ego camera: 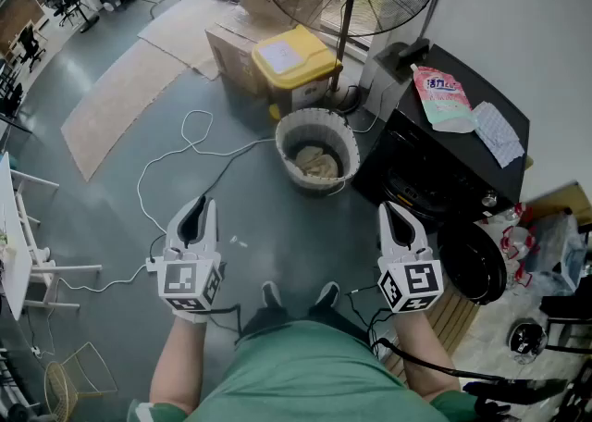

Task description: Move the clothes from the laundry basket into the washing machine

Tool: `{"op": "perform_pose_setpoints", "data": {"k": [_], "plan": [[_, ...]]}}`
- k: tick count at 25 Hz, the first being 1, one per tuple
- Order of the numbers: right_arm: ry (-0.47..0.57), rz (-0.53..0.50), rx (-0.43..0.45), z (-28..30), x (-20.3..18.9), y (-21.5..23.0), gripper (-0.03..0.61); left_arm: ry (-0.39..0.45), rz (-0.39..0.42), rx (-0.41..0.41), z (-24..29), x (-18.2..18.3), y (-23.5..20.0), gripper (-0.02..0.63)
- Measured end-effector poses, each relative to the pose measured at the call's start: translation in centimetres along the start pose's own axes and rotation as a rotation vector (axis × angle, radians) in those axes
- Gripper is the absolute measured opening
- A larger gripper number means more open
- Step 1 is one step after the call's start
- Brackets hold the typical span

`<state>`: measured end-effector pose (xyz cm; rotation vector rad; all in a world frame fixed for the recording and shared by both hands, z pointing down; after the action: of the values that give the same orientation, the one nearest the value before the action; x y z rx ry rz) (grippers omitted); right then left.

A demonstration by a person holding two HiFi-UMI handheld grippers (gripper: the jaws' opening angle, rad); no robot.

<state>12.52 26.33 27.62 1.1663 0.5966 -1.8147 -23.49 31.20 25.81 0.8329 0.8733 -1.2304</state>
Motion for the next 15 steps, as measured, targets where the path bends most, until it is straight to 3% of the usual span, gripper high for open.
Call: {"op": "perform_pose_setpoints", "data": {"k": [15], "plan": [[0.009,0.078,-0.071,2.6,1.4,-5.8,0.002,0.018,0.003,-0.075,0.2,-0.6,-7.1,0.051]]}}
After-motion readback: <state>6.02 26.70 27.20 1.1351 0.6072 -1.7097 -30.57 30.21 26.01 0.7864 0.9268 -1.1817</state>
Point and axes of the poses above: the fingertips, and each gripper's own axes: z forward along the fingers, y to its right, x out of its top, the point moved 7 cm from there along -z, backward along the fingers, and after that the axes turned 14 degrees about -y, right-handed, at the moved point
